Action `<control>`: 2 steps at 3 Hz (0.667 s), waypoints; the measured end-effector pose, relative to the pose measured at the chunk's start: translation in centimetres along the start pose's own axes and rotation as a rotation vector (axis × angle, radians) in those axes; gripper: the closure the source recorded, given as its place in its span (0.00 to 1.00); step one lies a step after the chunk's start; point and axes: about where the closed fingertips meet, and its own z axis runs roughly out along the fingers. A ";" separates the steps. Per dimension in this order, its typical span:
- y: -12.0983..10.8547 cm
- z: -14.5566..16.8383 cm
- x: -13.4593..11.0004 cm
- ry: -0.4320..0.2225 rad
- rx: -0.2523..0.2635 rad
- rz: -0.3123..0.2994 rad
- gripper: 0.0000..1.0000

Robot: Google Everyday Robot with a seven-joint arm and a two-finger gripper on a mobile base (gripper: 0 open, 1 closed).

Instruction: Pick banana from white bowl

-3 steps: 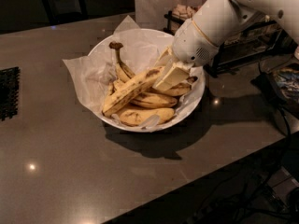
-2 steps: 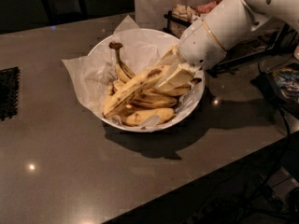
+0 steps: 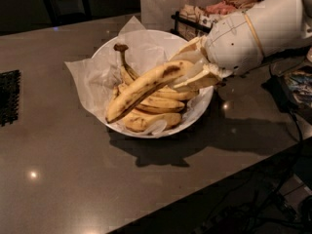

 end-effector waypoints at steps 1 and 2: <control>1.1 -1.6 -2.1 -0.027 0.045 -0.067 1.00; 2.6 -3.4 -3.8 -0.041 0.106 -0.128 1.00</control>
Offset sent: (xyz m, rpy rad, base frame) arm -0.0600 -0.0202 0.0599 0.1036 -0.2395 -0.0046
